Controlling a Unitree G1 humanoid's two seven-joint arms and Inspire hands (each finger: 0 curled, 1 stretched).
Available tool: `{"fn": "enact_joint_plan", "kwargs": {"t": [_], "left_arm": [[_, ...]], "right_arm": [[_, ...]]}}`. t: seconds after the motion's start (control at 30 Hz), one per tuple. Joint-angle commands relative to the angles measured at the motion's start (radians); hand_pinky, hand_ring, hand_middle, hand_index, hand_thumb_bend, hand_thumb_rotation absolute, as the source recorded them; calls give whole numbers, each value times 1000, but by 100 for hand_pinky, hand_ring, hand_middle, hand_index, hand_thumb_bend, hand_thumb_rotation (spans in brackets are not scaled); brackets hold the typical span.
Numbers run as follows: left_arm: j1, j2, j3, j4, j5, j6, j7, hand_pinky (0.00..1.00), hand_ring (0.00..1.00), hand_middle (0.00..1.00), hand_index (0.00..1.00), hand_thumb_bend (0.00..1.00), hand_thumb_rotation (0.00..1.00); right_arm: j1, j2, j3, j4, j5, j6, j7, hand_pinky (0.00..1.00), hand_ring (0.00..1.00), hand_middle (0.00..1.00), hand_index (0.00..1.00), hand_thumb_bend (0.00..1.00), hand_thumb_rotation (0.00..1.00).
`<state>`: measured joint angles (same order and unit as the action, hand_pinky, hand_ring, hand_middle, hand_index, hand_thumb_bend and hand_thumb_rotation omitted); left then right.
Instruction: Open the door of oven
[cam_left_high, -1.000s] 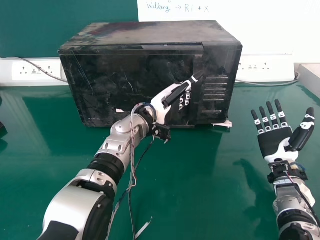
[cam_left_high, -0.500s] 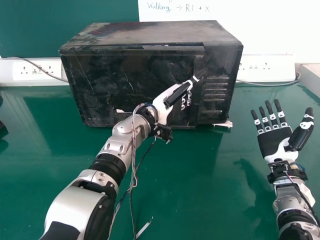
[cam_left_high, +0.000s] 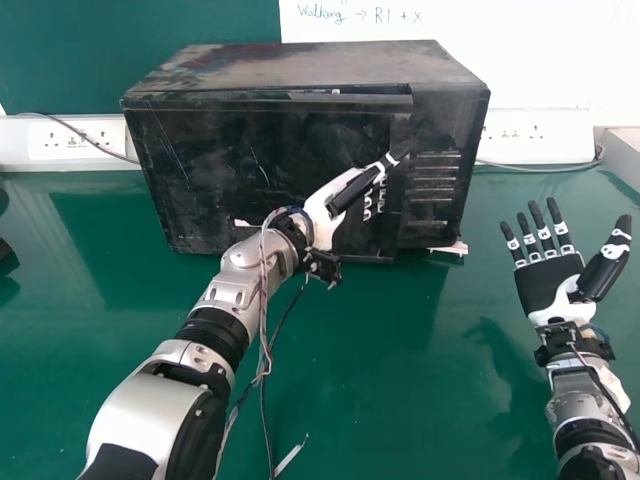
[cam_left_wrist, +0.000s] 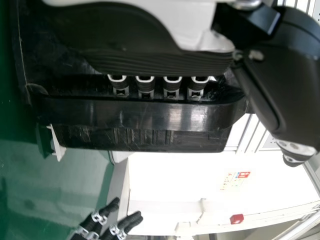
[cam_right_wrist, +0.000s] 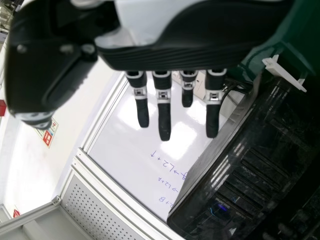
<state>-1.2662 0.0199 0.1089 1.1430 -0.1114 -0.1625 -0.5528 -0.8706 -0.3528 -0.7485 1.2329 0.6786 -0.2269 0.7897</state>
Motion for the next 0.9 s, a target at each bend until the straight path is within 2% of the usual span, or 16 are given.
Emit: {"fn": "enact_joint_plan", "kwargs": {"t": [0.0, 0.47, 0.87], "left_arm": [[2, -18, 18, 0, -34, -9, -61, 64, 71, 76, 89, 88, 95], [0, -22, 61, 7, -89, 23, -154, 58, 68, 72, 86, 89, 95], [8, -19, 81, 11, -97, 39, -175, 57, 67, 71, 86, 92, 94]], "right_arm": [[10, -4, -2, -3, 4, 3, 6, 62, 85, 97, 96, 100, 82], [9, -5, -1, 0, 0, 1, -11, 53, 67, 84, 91, 100, 82], [8, -4, 2, -2, -2, -1, -24, 49, 63, 80, 87, 100, 83]]}}
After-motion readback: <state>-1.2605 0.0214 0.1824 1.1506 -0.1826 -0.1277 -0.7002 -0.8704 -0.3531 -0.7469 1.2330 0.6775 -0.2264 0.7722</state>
